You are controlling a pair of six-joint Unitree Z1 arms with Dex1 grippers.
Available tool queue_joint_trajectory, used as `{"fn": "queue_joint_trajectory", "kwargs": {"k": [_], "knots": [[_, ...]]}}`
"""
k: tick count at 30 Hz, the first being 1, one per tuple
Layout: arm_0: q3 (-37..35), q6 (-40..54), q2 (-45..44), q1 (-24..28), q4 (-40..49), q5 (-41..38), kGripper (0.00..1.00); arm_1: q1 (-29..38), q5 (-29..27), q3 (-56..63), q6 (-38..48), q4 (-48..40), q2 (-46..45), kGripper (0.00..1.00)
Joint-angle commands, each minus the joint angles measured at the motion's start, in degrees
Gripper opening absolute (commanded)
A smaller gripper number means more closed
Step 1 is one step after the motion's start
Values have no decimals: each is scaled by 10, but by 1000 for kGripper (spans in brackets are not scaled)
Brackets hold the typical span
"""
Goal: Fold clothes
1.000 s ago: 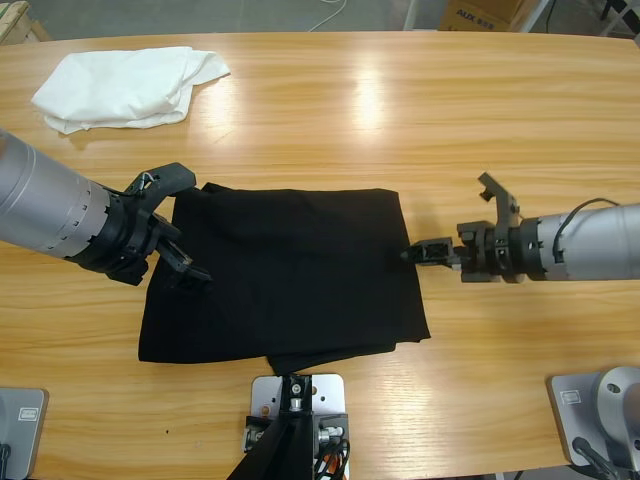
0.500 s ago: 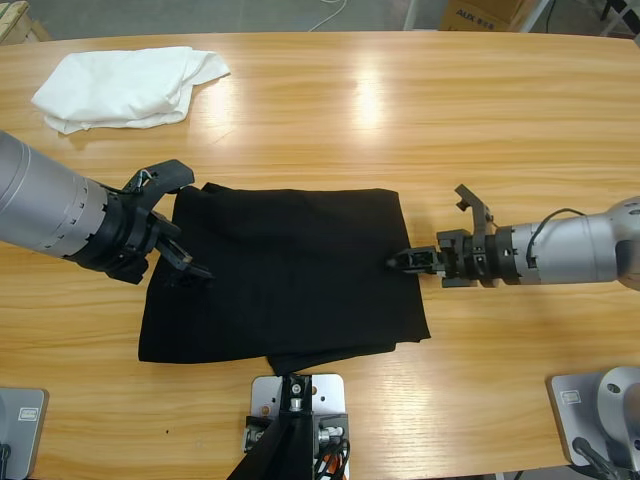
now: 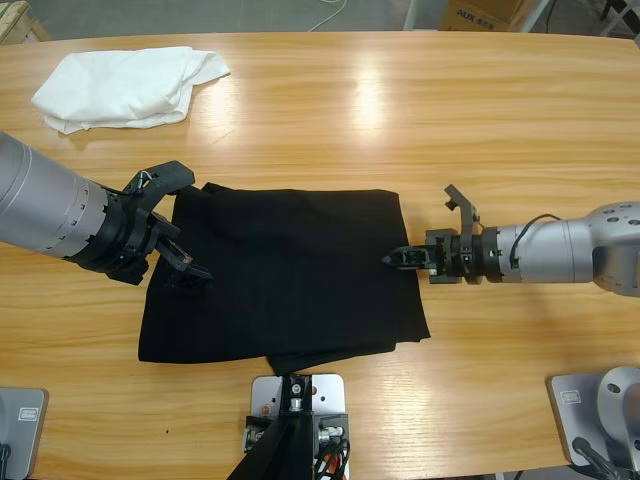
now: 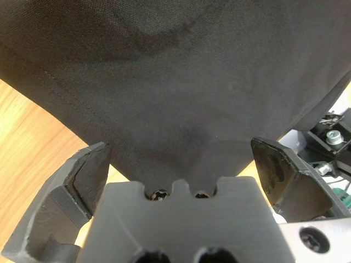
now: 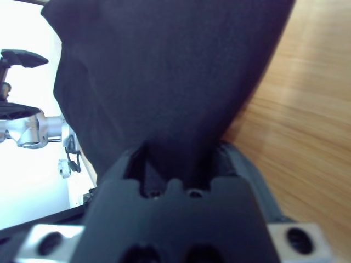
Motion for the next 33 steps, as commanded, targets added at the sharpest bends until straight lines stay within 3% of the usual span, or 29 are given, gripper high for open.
{"fn": "queue_joint_trajectory", "kwargs": {"k": [1,10,19,21,24,27,33], "knots": [[22,-5,7,-6,-7,-8,992,-2,15,56,2,-97,96,0],[35,-6,5,-6,-11,-8,992,21,-17,59,4,-84,46,0],[44,-7,7,-6,-22,-8,991,28,-78,57,4,43,-63,0],[44,-8,7,-6,-23,-8,991,55,-116,38,4,147,-121,0],[45,-8,7,-6,-23,-8,991,88,-191,-80,-18,433,-217,0],[45,-9,9,-6,-24,-8,991,88,-256,-188,-29,643,-258,0],[51,-10,7,-6,-28,-8,991,88,-345,-313,-35,852,-247,0]]}}
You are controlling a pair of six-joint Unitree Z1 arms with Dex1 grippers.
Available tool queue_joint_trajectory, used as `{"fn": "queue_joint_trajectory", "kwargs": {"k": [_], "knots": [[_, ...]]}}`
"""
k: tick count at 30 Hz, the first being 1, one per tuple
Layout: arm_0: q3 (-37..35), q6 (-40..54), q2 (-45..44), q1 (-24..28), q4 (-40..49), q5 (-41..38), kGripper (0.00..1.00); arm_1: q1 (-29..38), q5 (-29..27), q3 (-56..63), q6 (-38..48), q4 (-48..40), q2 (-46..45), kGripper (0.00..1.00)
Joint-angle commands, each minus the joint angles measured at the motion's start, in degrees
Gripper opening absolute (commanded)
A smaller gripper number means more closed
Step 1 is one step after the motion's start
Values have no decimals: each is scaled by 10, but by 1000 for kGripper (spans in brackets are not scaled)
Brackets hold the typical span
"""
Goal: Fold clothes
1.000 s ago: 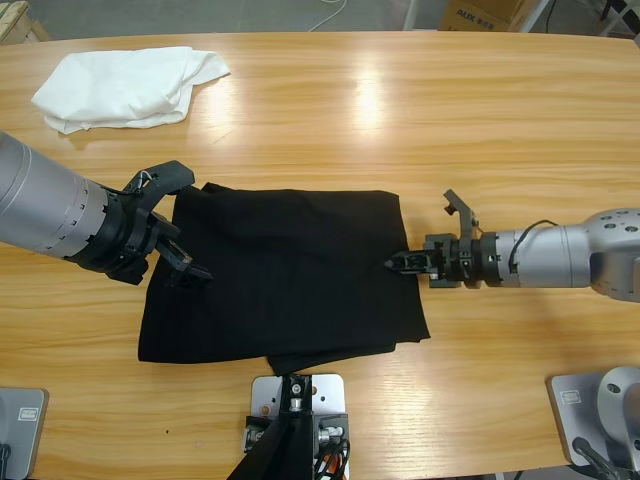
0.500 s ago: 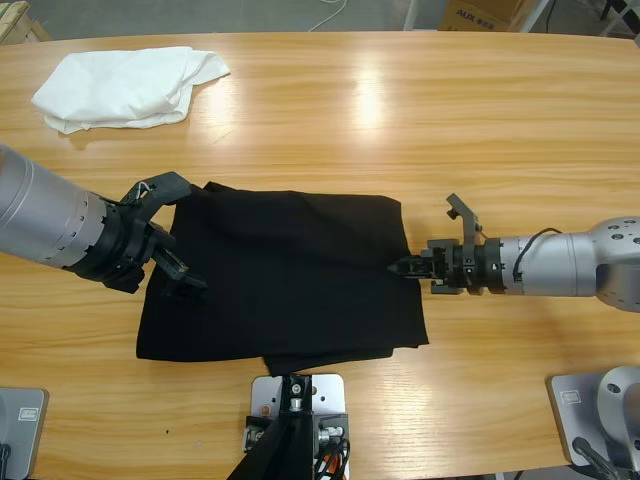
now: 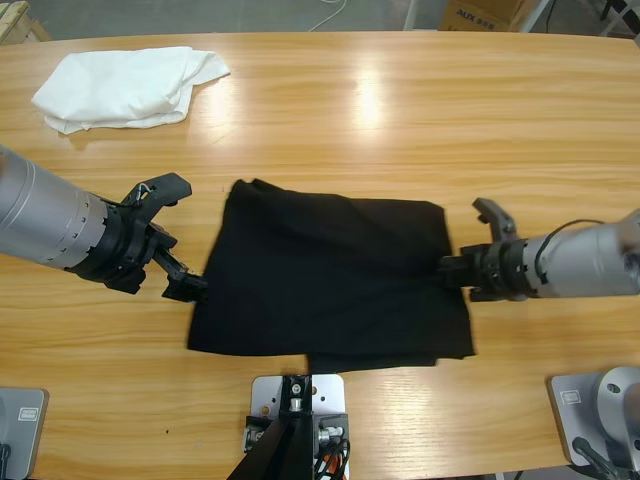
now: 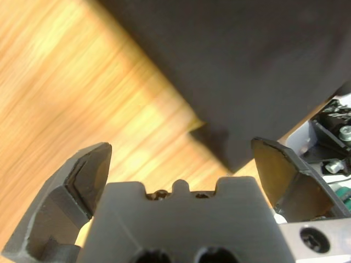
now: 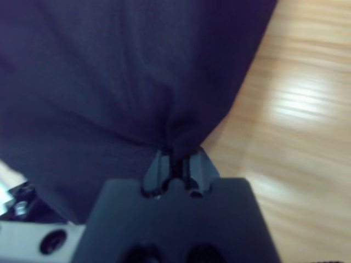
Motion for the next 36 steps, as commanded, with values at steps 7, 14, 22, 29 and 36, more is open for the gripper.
{"fn": "queue_joint_trajectory", "kwargs": {"k": [7,14,22,29,36], "knots": [[31,-5,2,-6,-10,-8,991,-38,-187,-200,-17,356,21,0],[31,-5,-3,-6,-10,-8,991,-124,-280,-274,-19,477,45,0],[47,-10,-5,-6,-26,-8,991,38,-351,-404,-26,605,68,0],[51,-15,-3,-8,-34,-8,991,200,-343,-526,-8,672,142,0],[58,-17,-1,-8,-45,-8,993,307,-297,-610,2,696,203,0]]}}
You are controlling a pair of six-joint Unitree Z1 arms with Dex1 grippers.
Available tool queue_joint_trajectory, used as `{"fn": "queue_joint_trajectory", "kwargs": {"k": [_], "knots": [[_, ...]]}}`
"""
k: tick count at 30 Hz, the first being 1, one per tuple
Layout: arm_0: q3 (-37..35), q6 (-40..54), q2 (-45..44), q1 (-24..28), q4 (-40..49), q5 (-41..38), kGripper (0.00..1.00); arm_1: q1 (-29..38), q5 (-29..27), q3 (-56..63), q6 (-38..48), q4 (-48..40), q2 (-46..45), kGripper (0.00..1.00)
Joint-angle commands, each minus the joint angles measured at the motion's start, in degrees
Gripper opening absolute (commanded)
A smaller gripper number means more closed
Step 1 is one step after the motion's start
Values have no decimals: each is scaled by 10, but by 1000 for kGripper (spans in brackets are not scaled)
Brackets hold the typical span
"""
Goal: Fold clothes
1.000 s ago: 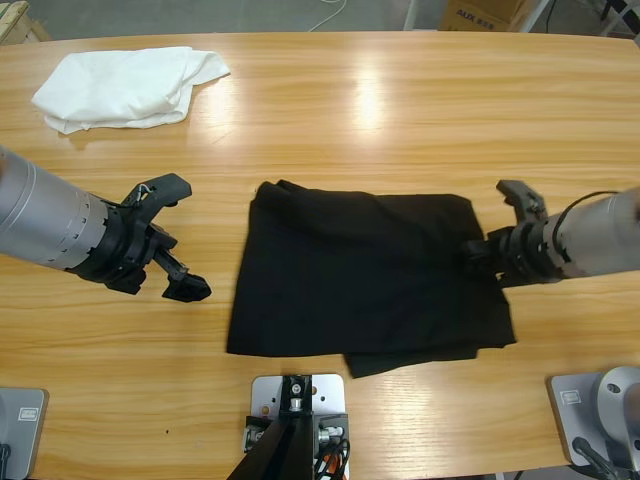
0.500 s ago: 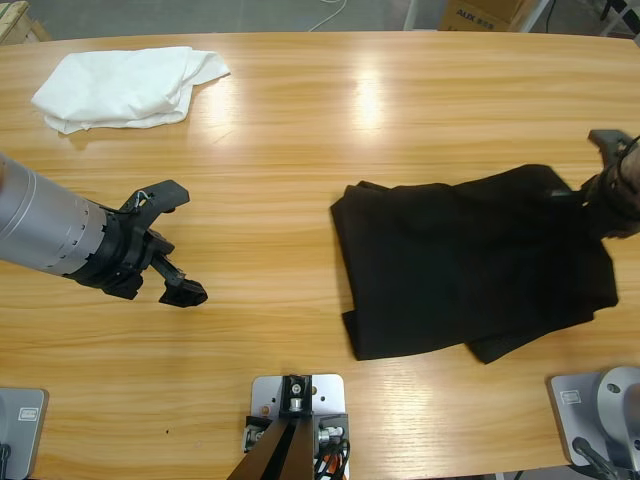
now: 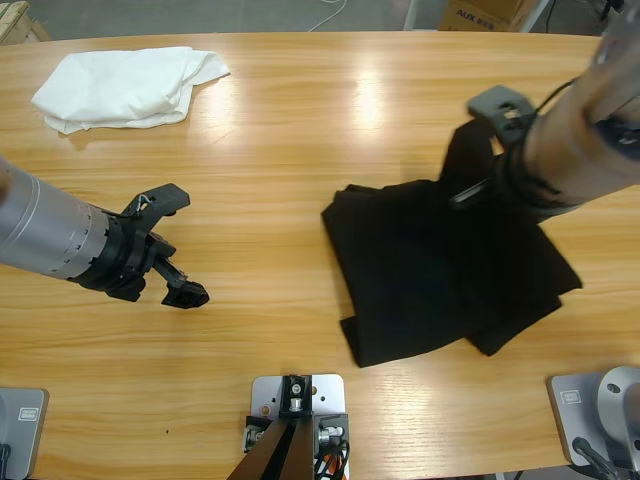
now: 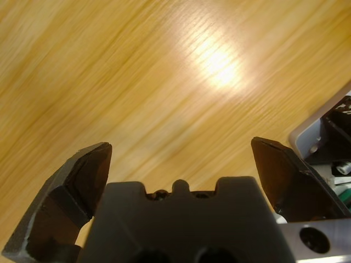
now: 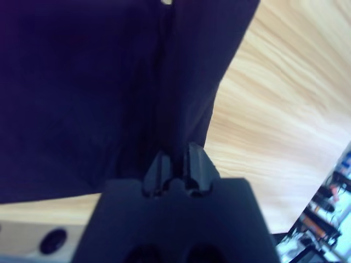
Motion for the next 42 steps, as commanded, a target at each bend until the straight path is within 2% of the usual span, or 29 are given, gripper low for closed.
{"fn": "queue_joint_trajectory", "kwargs": {"k": [1,6,17,22,25,27,33,36,42], "knots": [[24,-9,-1,-8,-14,-8,992,104,38,-84,14,37,83,0],[27,-11,-2,-8,-18,-8,991,105,34,-74,28,31,64,0],[35,-13,-10,-9,-20,-7,991,-145,-35,58,-12,-1,-30,0],[37,-14,-13,-9,-20,-7,991,-197,-63,59,-34,3,-51,0],[37,-14,-13,-9,-20,-7,991,-207,-68,60,-42,5,-56,0],[37,-14,-13,-9,-20,-7,991,-179,-65,54,-41,6,-50,0],[38,-14,-7,-9,-23,-7,992,37,-16,-31,-9,35,2,0],[38,-14,-5,-9,-28,-8,991,109,32,-69,0,38,41,0],[44,-15,-4,-9,-34,-8,992,131,137,-78,-10,3,100,0]]}}
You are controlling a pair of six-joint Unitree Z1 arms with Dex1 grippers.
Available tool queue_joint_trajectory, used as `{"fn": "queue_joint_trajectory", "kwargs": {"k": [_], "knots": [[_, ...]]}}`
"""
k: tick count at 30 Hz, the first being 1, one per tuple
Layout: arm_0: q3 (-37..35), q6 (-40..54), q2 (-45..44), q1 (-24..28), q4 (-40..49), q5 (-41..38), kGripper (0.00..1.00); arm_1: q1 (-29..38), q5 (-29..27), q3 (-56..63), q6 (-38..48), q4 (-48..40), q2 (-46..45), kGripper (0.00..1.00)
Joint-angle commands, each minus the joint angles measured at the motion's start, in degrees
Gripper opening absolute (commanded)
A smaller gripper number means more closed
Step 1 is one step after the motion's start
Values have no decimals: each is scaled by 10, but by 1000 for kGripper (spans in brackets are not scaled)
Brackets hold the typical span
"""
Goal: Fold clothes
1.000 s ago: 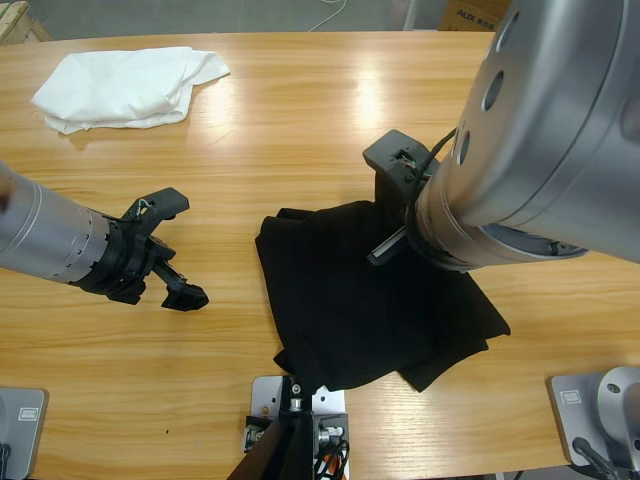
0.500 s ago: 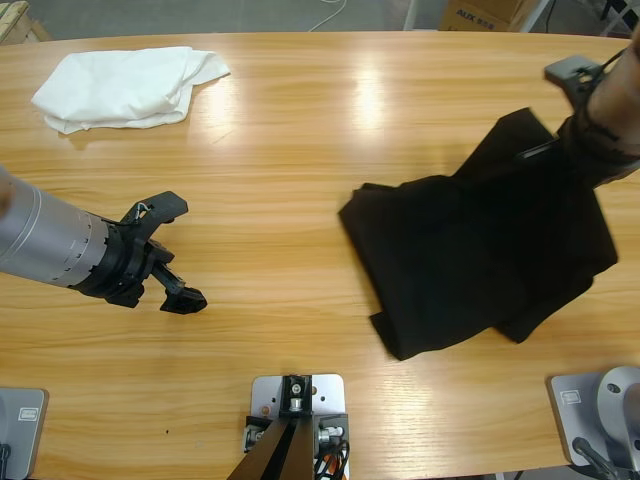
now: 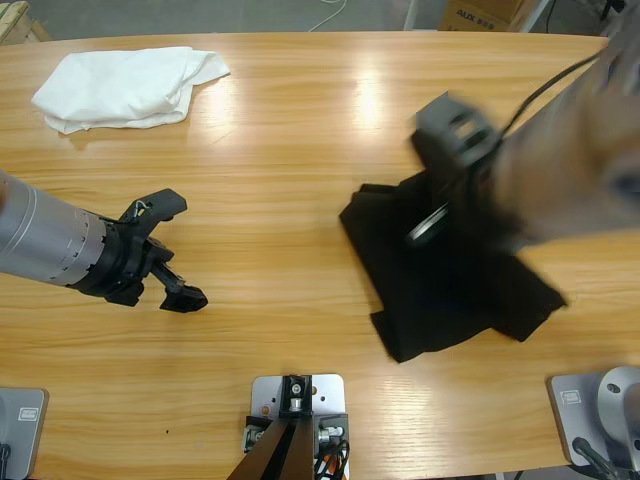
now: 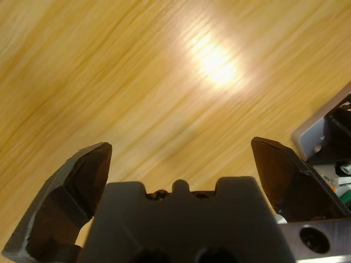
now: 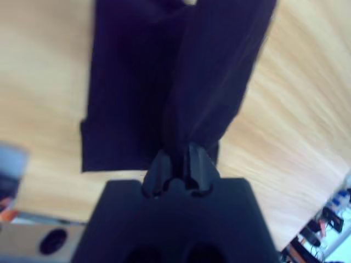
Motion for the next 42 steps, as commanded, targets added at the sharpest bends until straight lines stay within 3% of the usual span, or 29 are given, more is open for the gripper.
{"fn": "queue_joint_trajectory", "kwargs": {"k": [1,10,11,13,15,16,17,18,24,27,28,29,30,31,32,33,35,37,42], "knots": [[24,-10,3,-7,-14,-8,991,32,124,-11,-3,-42,97,0],[28,-10,3,-7,-17,-8,992,32,293,12,-18,-143,112,18],[28,-10,2,-7,-17,-8,992,32,304,18,-19,-143,113,101],[32,-10,1,-7,-17,-8,991,32,321,30,-18,-149,111,427],[36,-11,1,-7,-19,-8,991,32,328,41,-18,-163,100,688],[37,-12,0,-8,-20,-8,991,32,328,45,-18,-171,91,892],[38,-12,0,-8,-20,-8,991,32,328,49,-17,-182,80,996],[38,-12,-1,-9,-20,-8,992,32,328,53,-17,-191,69,1000],[40,-18,-5,-10,-20,-8,992,32,330,76,-11,-198,-4,1000],[39,-39,-21,-10,-19,-7,992,32,265,87,8,-194,-88,953],[34,-48,-37,-10,-19,-7,927,31,238,89,17,-194,-116,886],[21,-62,-61,-10,-16,-3,721,30,218,93,28,-194,-142,746],[3,-82,-78,-10,-13,-3,627,30,199,103,39,-196,-163,476],[-21,-111,-88,-10,-1,-3,609,30,183,118,55,-202,-180,303],[-50,-139,-91,-10,18,-3,609,30,177,138,68,-215,-196,59],[-80,-161,-90,-10,40,-3,595,30,176,169,80,-242,-218,0],[-139,-185,-76,-10,73,-3,350,30,174,222,113,-283,-245,0],[-188,-181,-43,-10,100,-7,25,30,198,277,138,-332,-252,0],[-294,-159,52,-20,129,-67,0,30,229,389,210,-408,-259,0]]}}
